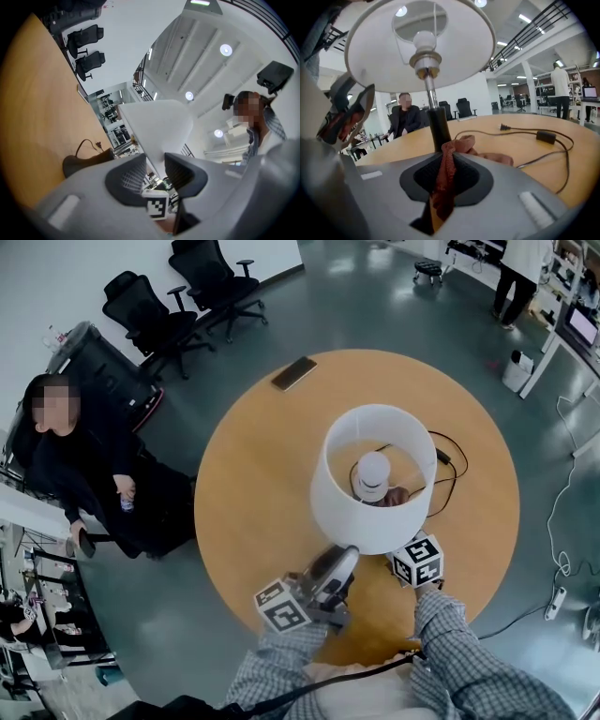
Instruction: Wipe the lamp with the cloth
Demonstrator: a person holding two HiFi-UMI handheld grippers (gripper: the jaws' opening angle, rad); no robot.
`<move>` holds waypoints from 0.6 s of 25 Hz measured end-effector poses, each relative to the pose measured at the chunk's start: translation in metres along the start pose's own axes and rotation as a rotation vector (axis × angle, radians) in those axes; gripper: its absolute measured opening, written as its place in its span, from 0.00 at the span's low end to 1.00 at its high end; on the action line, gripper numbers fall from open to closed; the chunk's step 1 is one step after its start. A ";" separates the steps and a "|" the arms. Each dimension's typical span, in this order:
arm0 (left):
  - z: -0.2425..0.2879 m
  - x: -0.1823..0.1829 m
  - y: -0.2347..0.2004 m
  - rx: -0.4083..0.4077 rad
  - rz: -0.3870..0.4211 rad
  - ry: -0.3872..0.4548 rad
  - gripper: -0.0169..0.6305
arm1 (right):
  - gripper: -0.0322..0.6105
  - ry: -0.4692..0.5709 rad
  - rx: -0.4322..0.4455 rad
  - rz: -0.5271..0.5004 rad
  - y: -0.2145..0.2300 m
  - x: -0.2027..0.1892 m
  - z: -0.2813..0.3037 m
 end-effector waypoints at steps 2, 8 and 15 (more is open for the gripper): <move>0.001 0.000 -0.001 0.001 0.003 0.000 0.21 | 0.14 -0.057 -0.001 -0.027 -0.001 -0.011 0.003; -0.002 -0.001 -0.002 0.006 0.001 0.000 0.21 | 0.14 0.131 -0.018 0.069 -0.006 0.023 -0.009; 0.000 0.003 -0.002 0.004 0.001 0.007 0.21 | 0.14 0.309 0.025 0.025 -0.018 0.072 -0.026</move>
Point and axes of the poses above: the fingertips, and each gripper's own axes: z forward along the fingers, y to its right, x out of its top, the point moved 7 cm from there along -z, backward along the fingers, and after that the axes turned 8 degrees about -z, right-handed, at the moved point
